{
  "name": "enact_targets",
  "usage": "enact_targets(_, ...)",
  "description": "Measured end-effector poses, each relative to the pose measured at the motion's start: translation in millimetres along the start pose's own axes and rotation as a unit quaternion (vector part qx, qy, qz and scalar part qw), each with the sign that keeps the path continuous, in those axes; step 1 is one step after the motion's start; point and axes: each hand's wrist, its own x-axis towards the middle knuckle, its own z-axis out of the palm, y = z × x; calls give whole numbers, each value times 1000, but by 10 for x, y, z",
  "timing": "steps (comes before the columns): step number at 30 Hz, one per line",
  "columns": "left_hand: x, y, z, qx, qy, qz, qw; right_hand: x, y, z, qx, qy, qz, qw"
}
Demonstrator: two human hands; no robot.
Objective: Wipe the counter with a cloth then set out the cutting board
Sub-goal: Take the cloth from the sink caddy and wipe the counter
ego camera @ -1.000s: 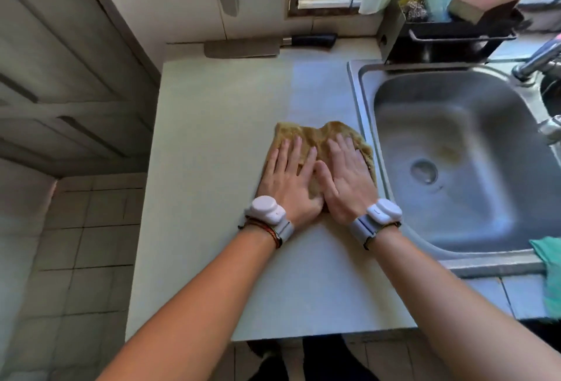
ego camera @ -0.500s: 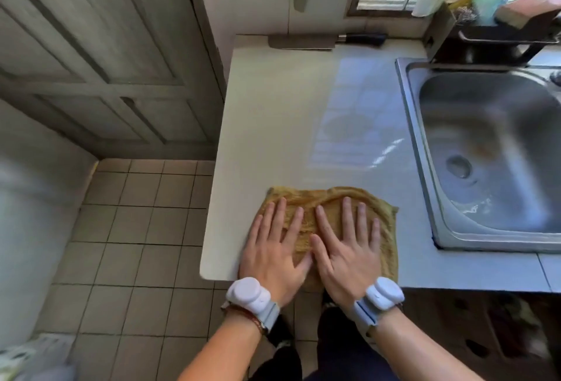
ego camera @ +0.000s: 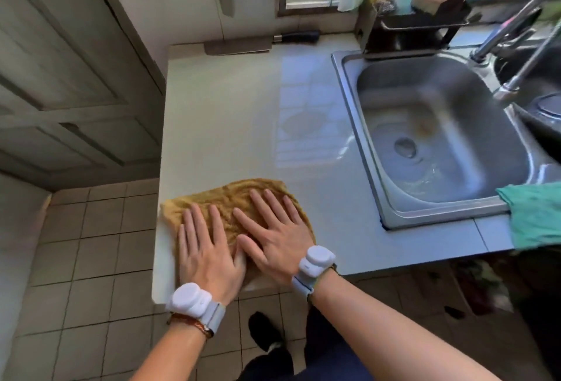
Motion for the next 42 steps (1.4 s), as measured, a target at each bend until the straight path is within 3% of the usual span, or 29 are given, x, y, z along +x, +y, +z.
enact_targets(4,211,916,12,-32,-18,99,994,-156,840,-307,16,5,128,992)
enact_targets(7,355,1363,15,-32,-32,145,988,-232,1168,-414,8,25,149,988)
enact_targets(13,524,846,-13,-24,-20,129,991,24,750,-208,-34,59,206,976)
enact_targets(18,603,-170,-159,-19,13,11,1000,660,-125,75,-8,19,82,996)
enact_targets(21,635,-472,-165,-27,13,0,1000,1003,-537,185,16,1,1,1000)
enact_targets(27,973,-191,-153,-3,20,-46,999,1212,-166,34,38,12,-44,998)
enact_targets(37,1684,1628,-18,19,-15,187,982,797,1473,-467,-7,76,190,979)
enact_targets(40,1750,1498,-38,18,-21,192,981,944,1328,-407,0,93,215,972)
enact_targets(42,1752,1246,-86,-11,-12,150,989,1122,1115,-343,-6,100,243,965)
